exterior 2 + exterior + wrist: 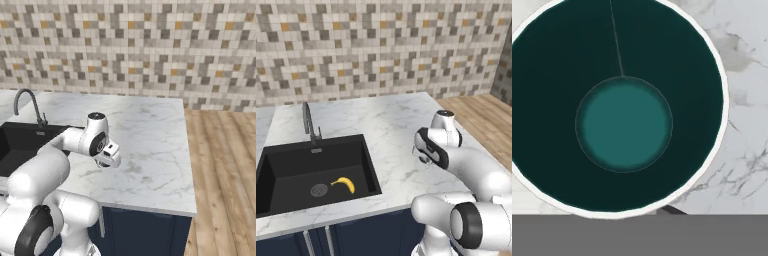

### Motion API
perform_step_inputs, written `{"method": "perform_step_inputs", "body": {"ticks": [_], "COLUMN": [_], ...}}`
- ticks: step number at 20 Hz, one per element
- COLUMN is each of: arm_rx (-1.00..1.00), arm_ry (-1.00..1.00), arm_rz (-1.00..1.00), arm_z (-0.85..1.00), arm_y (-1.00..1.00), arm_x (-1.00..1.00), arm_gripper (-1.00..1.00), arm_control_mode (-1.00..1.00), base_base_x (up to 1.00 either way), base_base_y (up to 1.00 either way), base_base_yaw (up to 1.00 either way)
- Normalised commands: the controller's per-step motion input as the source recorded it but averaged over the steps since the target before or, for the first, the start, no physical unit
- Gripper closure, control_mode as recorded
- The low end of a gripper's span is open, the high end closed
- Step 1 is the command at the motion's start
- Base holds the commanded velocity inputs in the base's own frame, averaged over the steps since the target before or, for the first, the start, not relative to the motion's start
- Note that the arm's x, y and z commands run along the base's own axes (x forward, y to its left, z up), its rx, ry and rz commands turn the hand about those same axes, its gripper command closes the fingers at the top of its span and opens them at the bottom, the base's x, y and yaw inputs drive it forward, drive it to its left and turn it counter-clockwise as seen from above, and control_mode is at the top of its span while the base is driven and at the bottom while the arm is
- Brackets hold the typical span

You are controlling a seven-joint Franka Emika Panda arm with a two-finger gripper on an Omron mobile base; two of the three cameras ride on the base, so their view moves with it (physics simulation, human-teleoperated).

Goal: Clear the mugs and bowl far away from the sink.

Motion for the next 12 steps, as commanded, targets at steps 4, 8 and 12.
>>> {"method": "perform_step_inputs", "body": {"ticks": [4, 8, 12], "arm_rx": [0.0, 0.0, 0.01], "arm_ry": [0.0, 0.04, 0.11], "arm_rz": [-0.05, -0.04, -0.01], "arm_z": [0.78, 0.81, 0.77], "arm_y": [0.0, 0.0, 0.0], "arm_x": [-0.23, -0.28, -0.34], "arm_gripper": [1.0, 1.0, 1.0], "arm_control_mode": [-1.0, -1.0, -1.0], "base_base_x": [0.0, 0.0, 0.0], "base_base_y": [0.0, 0.0, 0.0], "base_base_yaw": [0.0, 0.0, 0.0]}}
